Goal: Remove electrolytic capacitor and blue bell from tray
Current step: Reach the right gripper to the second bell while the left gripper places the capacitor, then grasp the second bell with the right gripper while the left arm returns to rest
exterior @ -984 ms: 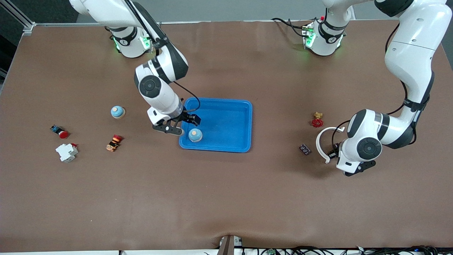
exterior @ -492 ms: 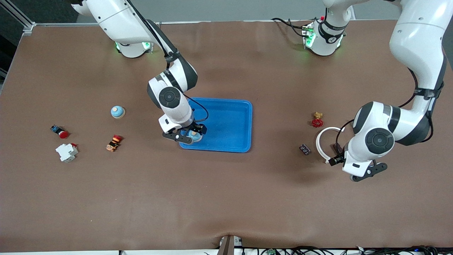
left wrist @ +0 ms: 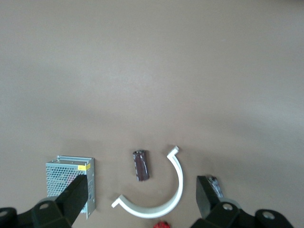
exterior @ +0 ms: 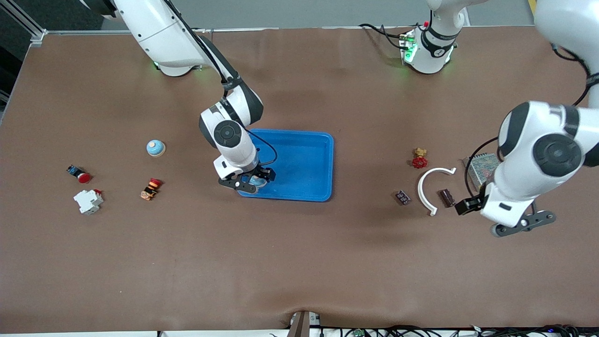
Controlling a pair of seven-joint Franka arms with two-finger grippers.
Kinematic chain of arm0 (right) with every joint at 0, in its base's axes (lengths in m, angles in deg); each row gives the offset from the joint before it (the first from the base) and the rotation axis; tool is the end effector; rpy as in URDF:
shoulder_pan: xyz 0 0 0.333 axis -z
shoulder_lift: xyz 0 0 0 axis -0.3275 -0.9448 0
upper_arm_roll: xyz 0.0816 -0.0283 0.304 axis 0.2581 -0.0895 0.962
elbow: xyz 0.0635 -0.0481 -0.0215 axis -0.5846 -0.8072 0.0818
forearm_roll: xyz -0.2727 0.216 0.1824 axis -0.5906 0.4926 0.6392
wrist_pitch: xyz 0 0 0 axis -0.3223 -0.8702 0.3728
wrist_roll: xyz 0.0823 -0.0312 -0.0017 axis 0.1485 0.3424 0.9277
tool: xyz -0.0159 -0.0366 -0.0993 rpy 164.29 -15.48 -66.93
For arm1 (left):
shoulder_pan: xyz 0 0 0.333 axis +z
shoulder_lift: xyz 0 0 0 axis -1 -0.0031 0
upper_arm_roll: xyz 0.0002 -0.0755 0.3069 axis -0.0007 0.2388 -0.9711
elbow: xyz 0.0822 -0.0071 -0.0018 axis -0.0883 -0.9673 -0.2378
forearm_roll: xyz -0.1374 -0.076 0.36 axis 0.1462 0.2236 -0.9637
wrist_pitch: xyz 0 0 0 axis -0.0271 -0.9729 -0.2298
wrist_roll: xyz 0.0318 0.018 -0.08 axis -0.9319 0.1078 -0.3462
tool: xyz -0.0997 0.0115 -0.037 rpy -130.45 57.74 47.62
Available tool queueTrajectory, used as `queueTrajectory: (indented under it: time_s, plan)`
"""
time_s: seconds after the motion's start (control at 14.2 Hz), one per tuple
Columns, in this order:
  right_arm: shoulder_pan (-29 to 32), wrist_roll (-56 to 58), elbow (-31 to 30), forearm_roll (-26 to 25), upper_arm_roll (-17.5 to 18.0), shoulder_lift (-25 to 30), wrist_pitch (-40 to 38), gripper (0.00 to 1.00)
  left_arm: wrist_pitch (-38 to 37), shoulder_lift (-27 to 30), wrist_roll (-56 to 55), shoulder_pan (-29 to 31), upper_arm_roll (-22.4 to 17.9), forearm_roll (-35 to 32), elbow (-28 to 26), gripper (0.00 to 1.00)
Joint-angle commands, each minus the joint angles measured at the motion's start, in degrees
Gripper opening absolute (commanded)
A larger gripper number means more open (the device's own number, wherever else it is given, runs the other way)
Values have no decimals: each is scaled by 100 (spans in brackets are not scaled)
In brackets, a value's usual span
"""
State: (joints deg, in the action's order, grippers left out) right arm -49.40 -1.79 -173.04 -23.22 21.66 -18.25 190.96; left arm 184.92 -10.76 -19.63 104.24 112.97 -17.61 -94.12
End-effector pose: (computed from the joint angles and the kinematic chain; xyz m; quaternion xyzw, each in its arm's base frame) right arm 0.5273 0.3600 0.1934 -0.9896 0.1416 0.0027 0.0231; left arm 0.6718 -0.0860 0.4482 -0.9904 -0.1143 -0.0342 0.0693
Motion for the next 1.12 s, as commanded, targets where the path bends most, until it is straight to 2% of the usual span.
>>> queueTrajectory:
  time_s: [0.0,0.28,0.35,0.42,0.49,0.56,0.91,1.05]
  plan:
    - [-198,-346,115,-187,-81,-106,10,100,-521,348,577,35,44,218,151,100]
    - [-198,-382,124,-283,-81,-158,10,98,-1111,769,1307,122,18,770,354,100]
    - [-181,-382,142,-388,-81,-167,10,72,-1138,935,1474,123,-43,937,345,100]
    - [-180,-382,159,-450,-81,-167,10,39,-1252,1111,1641,71,-209,1095,337,100]
    - [-180,-382,168,-459,-81,-176,10,13,-1444,1217,1721,-34,-402,1227,337,100]
    - [-163,-382,229,-459,-81,-220,10,0,-1620,1384,1792,-183,-648,1359,328,100]
    - [-137,-382,388,-424,-72,-238,-104,0,-2411,2104,2362,-1255,-1992,1747,232,100]
    - [-163,-408,405,-415,-55,-45,-462,0,-2474,2351,2565,-1555,-2345,1756,83,100]
